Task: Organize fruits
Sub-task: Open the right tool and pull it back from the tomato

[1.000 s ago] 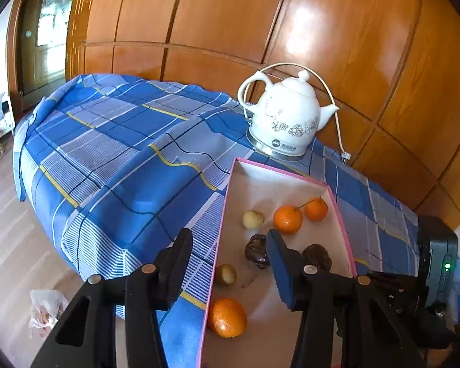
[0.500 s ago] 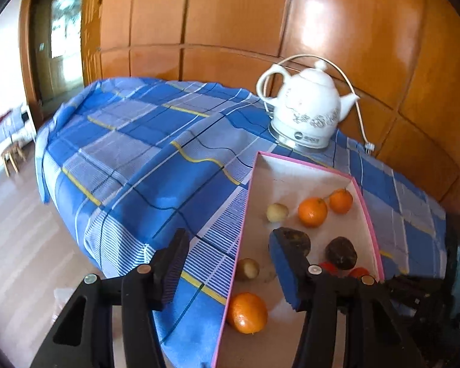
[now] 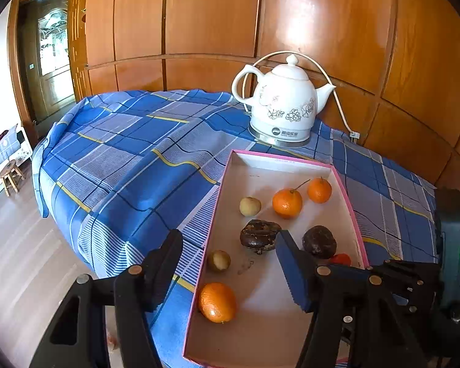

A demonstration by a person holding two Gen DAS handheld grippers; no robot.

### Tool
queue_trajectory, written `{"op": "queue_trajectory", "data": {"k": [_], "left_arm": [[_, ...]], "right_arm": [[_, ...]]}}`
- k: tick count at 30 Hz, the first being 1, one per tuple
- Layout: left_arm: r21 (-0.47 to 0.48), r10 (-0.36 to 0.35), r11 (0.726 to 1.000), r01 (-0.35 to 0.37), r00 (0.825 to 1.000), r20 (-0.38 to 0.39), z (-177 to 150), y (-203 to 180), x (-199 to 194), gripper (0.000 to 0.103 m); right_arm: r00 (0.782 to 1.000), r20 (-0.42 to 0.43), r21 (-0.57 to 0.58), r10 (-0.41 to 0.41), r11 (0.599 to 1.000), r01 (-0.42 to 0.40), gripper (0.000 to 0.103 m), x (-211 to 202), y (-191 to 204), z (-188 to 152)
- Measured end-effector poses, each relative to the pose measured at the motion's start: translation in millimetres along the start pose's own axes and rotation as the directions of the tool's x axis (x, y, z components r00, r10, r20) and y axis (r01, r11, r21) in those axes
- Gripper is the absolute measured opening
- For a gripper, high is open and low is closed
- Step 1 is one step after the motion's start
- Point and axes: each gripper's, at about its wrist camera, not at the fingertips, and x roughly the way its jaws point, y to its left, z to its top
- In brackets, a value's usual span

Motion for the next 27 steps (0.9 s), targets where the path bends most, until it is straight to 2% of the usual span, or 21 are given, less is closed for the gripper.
{"op": "queue_trajectory", "data": {"k": [10, 15, 21, 25, 27], "left_arm": [[-0.007, 0.015, 1.0, -0.015, 1.0, -0.009, -1, 0, 0, 0.064], [0.003, 0.021, 1.0, -0.021, 1.0, 0.0, -3, -4, -3, 0.069], [0.005, 0.046, 0.999, -0.046, 0.999, 0.025, -7, -11, -18, 0.08], [0.005, 0.059, 0.998, -0.06, 0.997, 0.047, -18, -17, -33, 0.098], [0.01, 0.073, 0.997, -0.074, 0.995, 0.061, -26, -21, -40, 0.103]], "right_arm": [[0.999, 0.034, 0.0, -0.017, 1.0, 0.017, 0.028, -12, 4, -5], [0.997, 0.058, 0.003, -0.055, 0.998, 0.055, 0.028, -21, 6, -10], [0.98, 0.148, 0.054, -0.13, 0.991, 0.123, 0.028, -51, 8, -16], [0.953, 0.19, 0.136, -0.238, 0.967, 0.215, 0.031, -71, 3, -26], [0.939, 0.19, 0.166, -0.287, 0.952, 0.258, 0.032, -77, 0, -31]]}}
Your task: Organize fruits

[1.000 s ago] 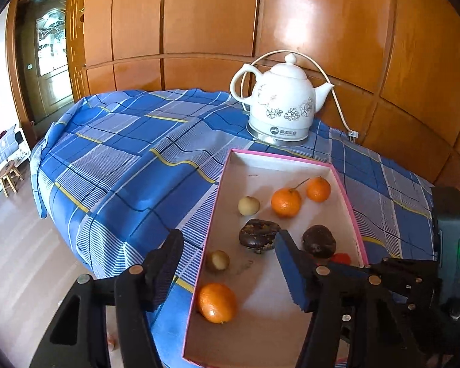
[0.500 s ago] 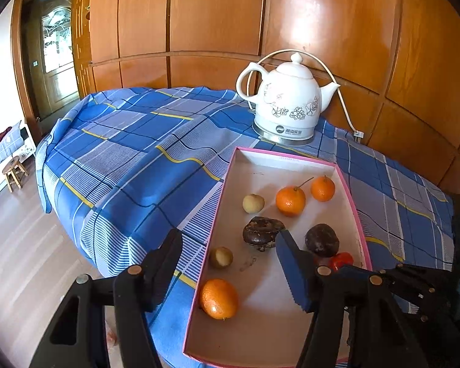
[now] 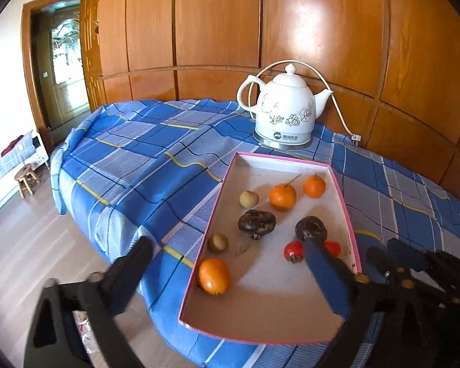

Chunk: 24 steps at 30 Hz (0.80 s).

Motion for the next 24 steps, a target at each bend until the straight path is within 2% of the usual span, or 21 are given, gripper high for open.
{"op": "queue_trajectory", "data": {"k": [6, 10, 16, 24], "left_arm": [[0.012, -0.035, 0.999, 0.035, 0.999, -0.005, -12, -13, -4, 0.103], [0.009, -0.048, 0.999, 0.048, 0.999, -0.009, -14, -16, -3, 0.103], [-0.009, -0.031, 0.999, 0.031, 1.0, 0.006, -13, -11, -4, 0.103], [-0.019, -0.027, 0.999, 0.027, 1.0, 0.007, -14, -7, -1, 0.103]], "right_arm": [[0.996, -0.035, 0.036, -0.078, 0.996, 0.08, 0.033, -2, -8, -20], [0.995, -0.036, 0.052, -0.09, 0.994, 0.092, 0.033, -5, -12, -24], [0.996, -0.006, 0.034, -0.087, 0.996, 0.088, 0.033, -11, -6, -24], [0.997, -0.007, 0.033, -0.081, 0.996, 0.082, 0.033, -11, -4, -26]]}}
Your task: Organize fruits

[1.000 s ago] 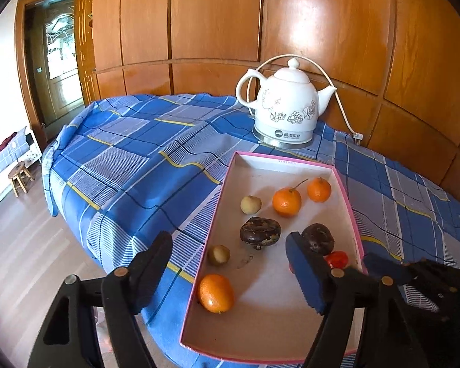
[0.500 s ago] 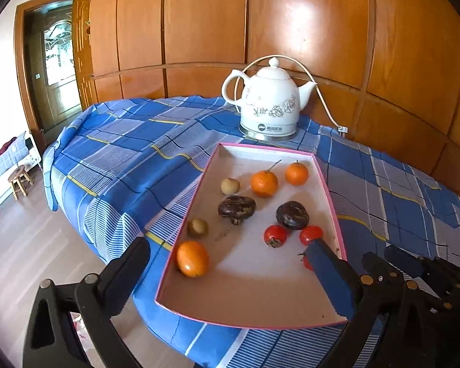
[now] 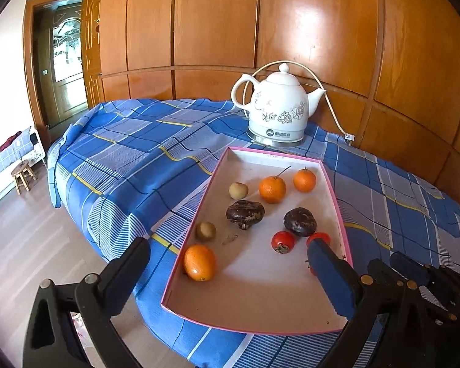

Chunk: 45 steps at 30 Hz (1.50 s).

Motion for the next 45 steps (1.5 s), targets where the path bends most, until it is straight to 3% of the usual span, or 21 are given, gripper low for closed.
{"op": "queue_trajectory", "data": {"k": [45], "left_arm": [[0.014, 0.017, 1.0, -0.017, 1.0, 0.005, 1.5, 2.6, 0.5, 0.103]], "right_arm": [[1.0, 0.026, -0.038, 0.01, 0.999, -0.009, 0.033, -2.4, 7.2, 1.2]]}}
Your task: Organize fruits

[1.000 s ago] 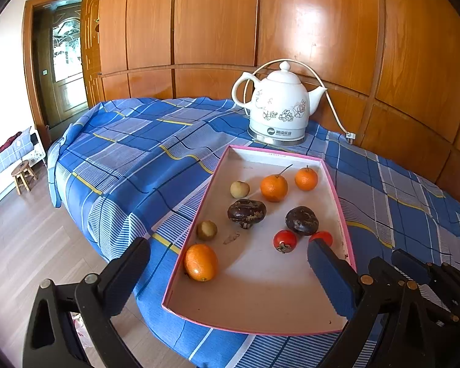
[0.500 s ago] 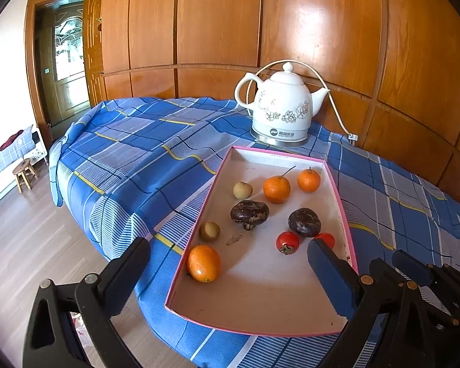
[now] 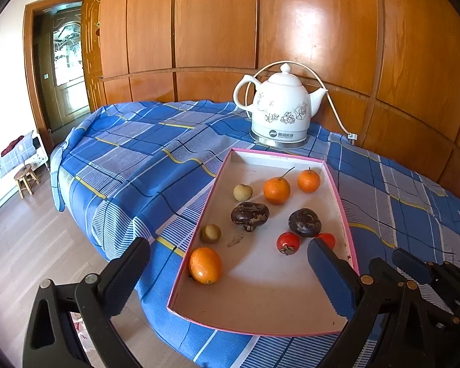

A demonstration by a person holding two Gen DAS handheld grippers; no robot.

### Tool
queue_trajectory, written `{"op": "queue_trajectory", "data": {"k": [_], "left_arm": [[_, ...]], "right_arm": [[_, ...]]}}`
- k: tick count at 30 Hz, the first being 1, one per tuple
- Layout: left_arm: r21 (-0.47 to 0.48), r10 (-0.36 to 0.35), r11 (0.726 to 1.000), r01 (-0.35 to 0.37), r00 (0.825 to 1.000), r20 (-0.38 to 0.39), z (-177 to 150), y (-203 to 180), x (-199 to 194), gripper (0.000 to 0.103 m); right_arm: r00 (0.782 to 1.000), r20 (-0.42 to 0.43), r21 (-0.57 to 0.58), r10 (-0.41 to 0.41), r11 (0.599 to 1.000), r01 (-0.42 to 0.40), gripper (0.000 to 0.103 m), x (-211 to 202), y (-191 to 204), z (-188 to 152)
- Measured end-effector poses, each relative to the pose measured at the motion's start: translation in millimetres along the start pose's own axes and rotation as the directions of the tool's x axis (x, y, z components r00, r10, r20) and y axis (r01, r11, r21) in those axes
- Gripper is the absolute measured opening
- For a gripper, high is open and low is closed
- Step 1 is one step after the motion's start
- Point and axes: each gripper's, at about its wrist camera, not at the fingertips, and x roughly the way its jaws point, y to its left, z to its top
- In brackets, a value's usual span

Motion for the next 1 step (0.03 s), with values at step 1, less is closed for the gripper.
{"op": "queue_trajectory", "data": {"k": [1], "left_arm": [[-0.004, -0.002, 1.0, 0.002, 1.0, -0.004, 0.1, 0.5, 1.0, 0.103]], "right_arm": [[1.0, 0.002, 0.001, 0.002, 1.0, -0.002, 0.033, -0.5, -0.2, 0.0]]}}
